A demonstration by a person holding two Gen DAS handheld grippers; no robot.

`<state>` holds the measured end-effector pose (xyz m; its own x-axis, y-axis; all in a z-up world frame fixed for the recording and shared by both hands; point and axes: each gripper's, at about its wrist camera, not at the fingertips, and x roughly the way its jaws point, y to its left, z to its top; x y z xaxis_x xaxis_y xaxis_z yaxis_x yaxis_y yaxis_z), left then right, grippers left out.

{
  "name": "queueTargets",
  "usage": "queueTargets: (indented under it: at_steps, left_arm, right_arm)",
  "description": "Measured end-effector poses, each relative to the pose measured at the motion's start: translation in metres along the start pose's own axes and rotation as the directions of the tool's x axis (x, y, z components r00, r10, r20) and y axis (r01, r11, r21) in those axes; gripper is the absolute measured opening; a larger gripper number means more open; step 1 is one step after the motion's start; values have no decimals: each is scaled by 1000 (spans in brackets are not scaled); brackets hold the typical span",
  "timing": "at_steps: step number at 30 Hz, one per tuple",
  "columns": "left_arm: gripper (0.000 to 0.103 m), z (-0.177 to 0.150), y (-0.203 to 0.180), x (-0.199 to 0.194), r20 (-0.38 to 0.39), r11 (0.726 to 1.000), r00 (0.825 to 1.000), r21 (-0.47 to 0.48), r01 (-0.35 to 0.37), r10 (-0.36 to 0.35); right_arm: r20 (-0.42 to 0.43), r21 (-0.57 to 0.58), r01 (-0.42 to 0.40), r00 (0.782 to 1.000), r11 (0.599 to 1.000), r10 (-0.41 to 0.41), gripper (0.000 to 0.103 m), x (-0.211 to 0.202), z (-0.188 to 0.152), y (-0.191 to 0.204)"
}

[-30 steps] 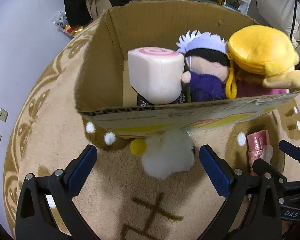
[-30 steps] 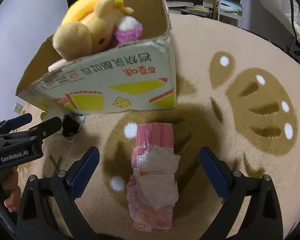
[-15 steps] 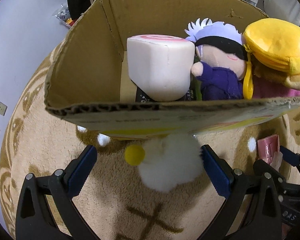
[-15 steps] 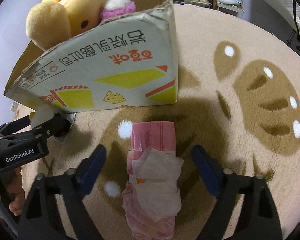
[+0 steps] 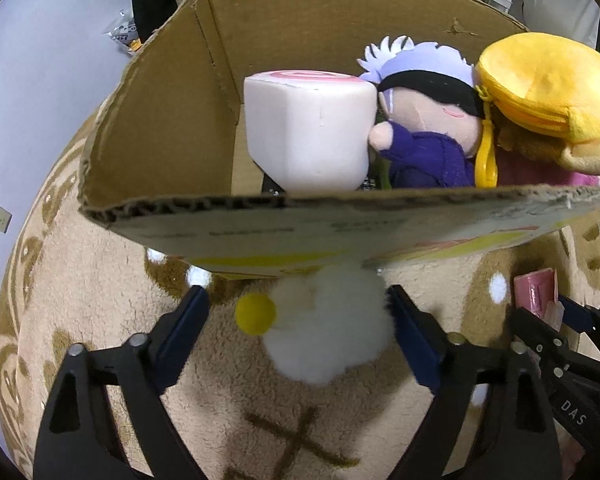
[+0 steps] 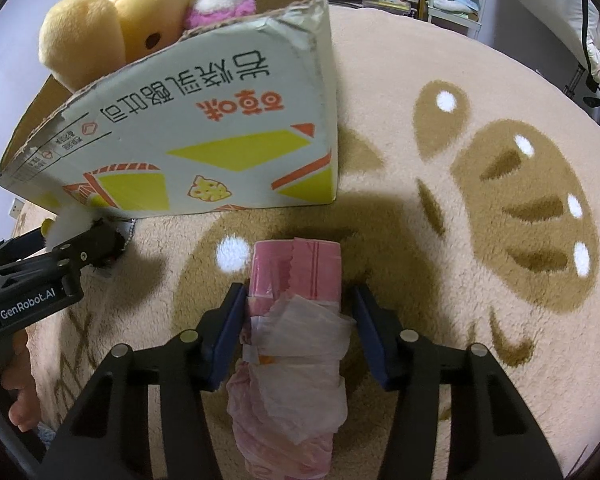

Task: Organize soft objects
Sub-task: 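Close left tool on fluffy chick while right tool grasps pink package, then lift chick with left tool while right tool lifts pink package over the box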

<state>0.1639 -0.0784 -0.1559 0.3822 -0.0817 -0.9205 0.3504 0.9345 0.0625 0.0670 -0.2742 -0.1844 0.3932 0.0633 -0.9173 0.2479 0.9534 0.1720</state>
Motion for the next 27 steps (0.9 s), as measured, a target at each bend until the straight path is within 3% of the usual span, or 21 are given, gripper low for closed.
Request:
queueTargets:
  at_steps: [5,7,10,20,27]
  left_arm:
    - [64,-4,-3,-1,-13,999,999,-8,46,-46]
    - [48,-5,-9,-2,-30,998,997,-1,66,-66]
    - [44,-7,-8,-1,-44,998,997,6,70,-70]
    - [40,-15,0,-15,-28,998,998,-14,64,-64]
    - [40,-24,4,-34,3,998,998,-24,60,-60]
  right_arm:
    - [1,-6,1,1000,1000,-1,57,-1,0,0]
    - [4,-14,4,1000,1000,-4,57,0,-2,-1]
    - [8,-20,8,1000,1000,-8,49,-4,-7,1]
    - [27,31,-42,999,999,41,45,-17,-6,-15]
    - [90,-23,-51,995,998,53,44,-34,-7,-10]
